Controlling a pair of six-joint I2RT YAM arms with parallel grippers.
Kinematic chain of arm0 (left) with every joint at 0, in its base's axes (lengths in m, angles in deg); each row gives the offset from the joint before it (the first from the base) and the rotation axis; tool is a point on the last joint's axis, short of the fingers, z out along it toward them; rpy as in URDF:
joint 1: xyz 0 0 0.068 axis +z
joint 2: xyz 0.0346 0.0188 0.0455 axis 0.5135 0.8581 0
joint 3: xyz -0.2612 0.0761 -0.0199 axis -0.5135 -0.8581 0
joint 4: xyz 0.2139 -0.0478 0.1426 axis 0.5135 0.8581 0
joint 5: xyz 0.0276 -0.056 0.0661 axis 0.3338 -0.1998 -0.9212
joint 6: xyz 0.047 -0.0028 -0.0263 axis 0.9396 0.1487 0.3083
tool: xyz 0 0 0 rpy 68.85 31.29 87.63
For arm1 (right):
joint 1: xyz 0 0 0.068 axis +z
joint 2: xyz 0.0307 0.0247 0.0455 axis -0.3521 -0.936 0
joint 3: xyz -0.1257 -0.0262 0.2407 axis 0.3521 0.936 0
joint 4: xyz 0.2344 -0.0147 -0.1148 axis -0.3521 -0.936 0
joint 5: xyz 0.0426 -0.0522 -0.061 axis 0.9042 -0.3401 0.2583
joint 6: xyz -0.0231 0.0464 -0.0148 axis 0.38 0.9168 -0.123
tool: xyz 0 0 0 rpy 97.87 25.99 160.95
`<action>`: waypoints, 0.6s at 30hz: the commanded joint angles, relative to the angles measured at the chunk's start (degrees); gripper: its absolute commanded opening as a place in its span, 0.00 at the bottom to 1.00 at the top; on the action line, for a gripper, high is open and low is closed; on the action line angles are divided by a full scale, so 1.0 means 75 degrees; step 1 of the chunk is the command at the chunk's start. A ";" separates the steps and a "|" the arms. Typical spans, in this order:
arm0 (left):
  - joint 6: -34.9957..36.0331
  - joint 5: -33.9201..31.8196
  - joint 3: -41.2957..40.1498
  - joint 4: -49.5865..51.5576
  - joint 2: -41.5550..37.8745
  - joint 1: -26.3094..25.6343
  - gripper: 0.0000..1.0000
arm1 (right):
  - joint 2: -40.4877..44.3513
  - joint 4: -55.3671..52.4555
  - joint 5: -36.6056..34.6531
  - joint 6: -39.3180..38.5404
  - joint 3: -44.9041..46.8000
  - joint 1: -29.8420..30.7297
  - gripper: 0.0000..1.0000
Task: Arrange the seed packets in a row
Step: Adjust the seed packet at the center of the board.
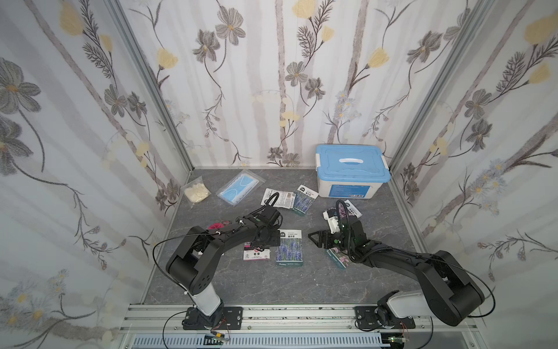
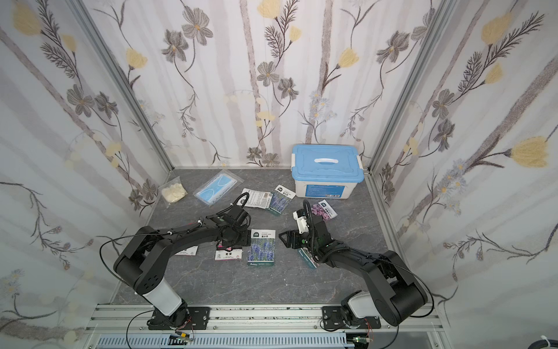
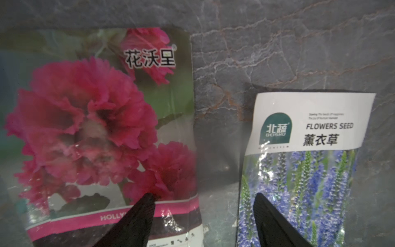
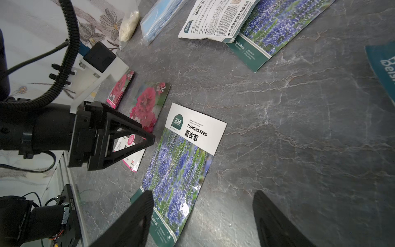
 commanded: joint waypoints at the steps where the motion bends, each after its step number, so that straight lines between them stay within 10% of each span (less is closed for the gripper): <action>1: -0.0036 -0.0176 -0.0097 -0.0069 0.0049 0.0017 0.76 | -0.0029 0.0182 -0.0005 -0.0094 -0.0040 -0.0008 0.75; 18: 0.0365 -0.0187 -0.0523 0.0428 -0.0793 0.0862 0.75 | -0.0251 0.0379 0.0096 -0.0077 0.0001 -0.0027 0.75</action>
